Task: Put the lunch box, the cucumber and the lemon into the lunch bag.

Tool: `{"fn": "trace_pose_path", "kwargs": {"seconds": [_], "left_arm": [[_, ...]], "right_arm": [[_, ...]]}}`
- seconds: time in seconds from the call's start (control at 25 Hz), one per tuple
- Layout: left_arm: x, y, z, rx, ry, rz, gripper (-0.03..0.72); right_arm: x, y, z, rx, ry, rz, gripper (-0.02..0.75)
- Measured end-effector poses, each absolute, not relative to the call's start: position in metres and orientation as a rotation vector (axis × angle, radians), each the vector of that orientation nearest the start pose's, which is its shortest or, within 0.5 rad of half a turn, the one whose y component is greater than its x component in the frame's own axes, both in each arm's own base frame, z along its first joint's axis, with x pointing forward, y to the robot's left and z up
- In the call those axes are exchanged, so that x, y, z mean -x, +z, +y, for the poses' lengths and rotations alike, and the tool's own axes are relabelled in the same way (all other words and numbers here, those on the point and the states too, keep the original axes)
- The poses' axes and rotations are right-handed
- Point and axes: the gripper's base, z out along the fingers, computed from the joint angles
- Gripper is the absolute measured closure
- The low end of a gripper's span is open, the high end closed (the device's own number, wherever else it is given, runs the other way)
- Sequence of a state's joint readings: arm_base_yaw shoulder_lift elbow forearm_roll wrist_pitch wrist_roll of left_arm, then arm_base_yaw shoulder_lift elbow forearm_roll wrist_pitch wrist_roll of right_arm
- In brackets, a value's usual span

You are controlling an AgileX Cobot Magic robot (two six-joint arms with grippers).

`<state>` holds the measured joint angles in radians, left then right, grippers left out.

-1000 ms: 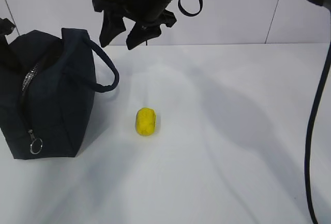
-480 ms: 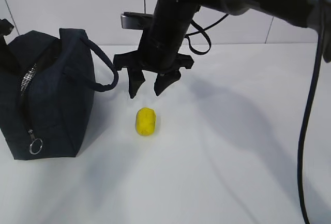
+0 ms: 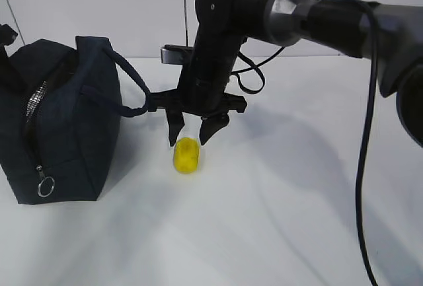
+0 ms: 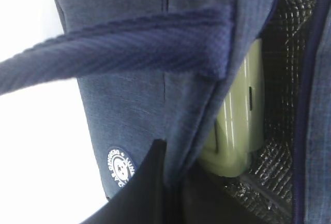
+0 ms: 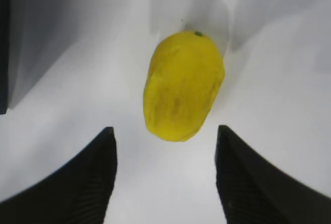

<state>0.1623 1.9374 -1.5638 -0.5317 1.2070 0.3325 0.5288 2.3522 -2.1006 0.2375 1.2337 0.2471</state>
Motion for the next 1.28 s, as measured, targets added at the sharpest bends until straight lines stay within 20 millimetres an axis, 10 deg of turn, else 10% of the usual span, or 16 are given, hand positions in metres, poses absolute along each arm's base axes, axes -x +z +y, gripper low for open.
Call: {"fn": "trace_pose_path", "kwargs": {"seconds": [1.28], "left_arm": [[-0.396, 0.244, 0.021, 0.005, -0.688, 2.866, 0.703]], "right_arm": [[-0.432, 0.135, 0.272, 0.241, 0.398, 3.002, 0.153]]}}
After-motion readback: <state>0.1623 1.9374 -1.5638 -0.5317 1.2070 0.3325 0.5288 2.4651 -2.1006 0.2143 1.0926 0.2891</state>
